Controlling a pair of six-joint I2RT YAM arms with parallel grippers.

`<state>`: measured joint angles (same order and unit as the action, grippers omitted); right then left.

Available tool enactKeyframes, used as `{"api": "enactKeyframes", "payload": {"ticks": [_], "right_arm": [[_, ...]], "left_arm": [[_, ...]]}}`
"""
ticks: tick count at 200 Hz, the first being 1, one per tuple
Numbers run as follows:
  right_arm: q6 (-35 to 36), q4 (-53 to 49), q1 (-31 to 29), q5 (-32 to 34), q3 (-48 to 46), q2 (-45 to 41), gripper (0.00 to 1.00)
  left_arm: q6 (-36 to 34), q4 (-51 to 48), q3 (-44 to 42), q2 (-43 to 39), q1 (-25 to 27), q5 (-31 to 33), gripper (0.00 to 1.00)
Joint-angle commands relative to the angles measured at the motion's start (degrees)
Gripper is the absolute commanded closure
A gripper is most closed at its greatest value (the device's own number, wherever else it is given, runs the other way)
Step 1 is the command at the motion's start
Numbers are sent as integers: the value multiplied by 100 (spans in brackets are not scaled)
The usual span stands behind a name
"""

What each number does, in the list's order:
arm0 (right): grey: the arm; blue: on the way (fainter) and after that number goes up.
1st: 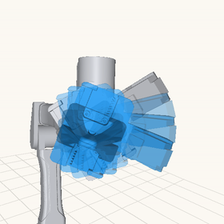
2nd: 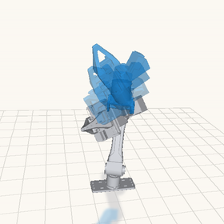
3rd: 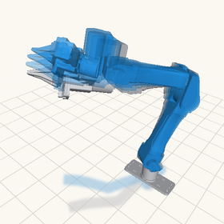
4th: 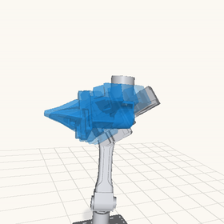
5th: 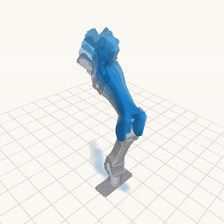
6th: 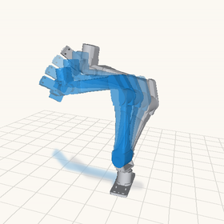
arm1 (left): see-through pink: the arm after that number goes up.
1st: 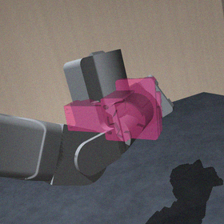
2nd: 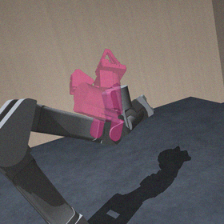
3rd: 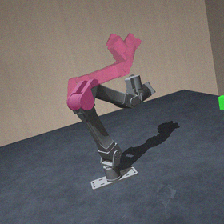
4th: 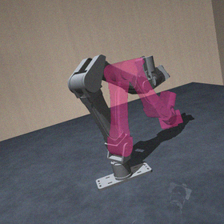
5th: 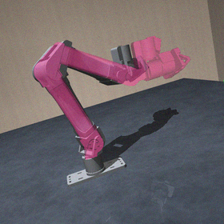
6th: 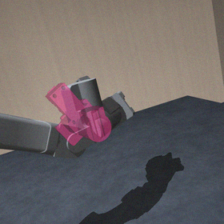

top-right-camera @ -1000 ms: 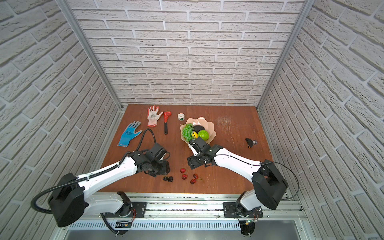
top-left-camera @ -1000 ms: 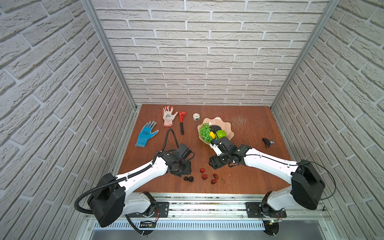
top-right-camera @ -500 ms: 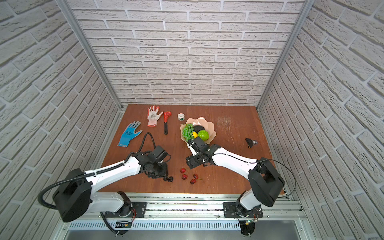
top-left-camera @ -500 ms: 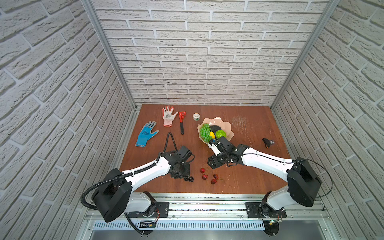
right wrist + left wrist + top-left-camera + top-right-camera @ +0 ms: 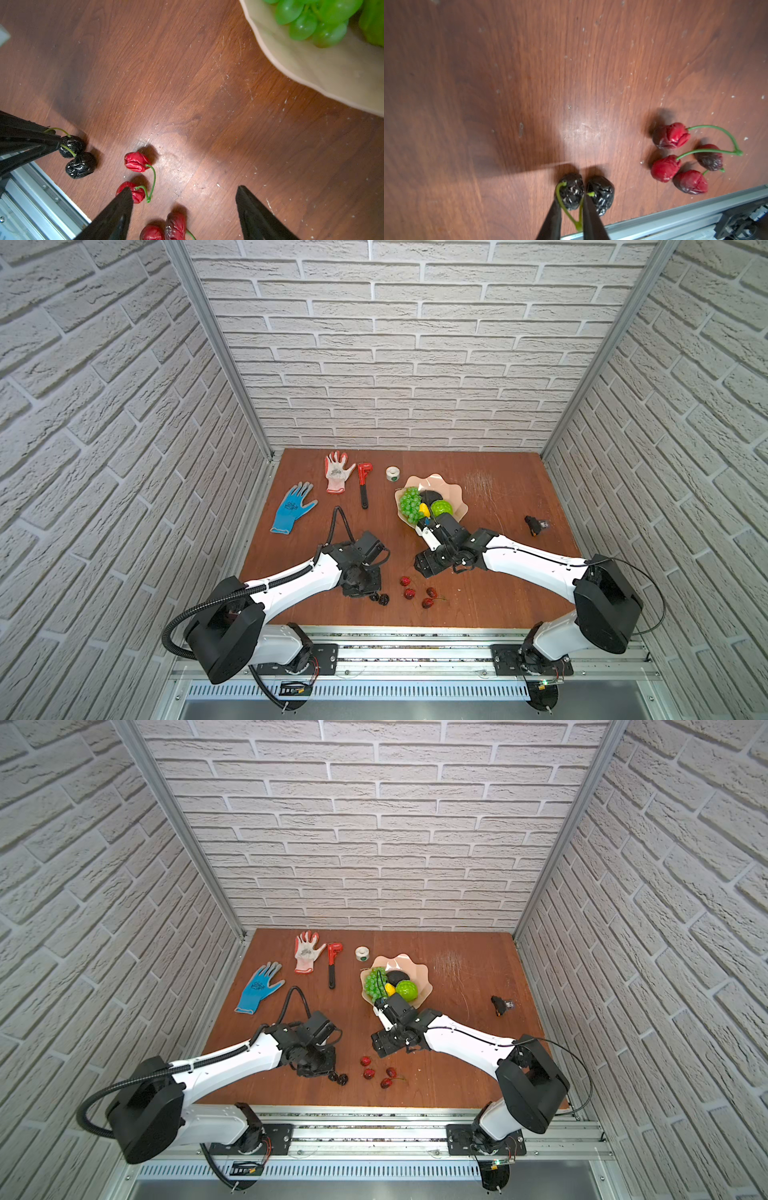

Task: Place and organize the fake fruits in the fruit bowl
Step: 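Close the left gripper on the black cherry stem and lift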

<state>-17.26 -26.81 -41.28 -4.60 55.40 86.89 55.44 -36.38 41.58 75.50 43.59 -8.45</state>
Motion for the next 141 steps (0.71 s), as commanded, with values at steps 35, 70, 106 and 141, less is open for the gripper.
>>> {"api": "enactKeyframes", "payload": {"ticks": [35, 70, 106, 141], "right_arm": [[64, 198, -12, 2, 42, 16, 20], [64, 228, -17, 12, 16, -6, 20], [64, 237, -17, 36, -16, -47, 20], [73, 229, -19, 92, -12, -118, 20]], "left_arm": [[11, 43, -11, 127, 17, 27, 93], [-25, 62, 12, 138, 18, 71, 98], [-78, 23, 76, 49, 18, 78, 100], [-309, -227, 329, -194, -13, 22, 100]]}}
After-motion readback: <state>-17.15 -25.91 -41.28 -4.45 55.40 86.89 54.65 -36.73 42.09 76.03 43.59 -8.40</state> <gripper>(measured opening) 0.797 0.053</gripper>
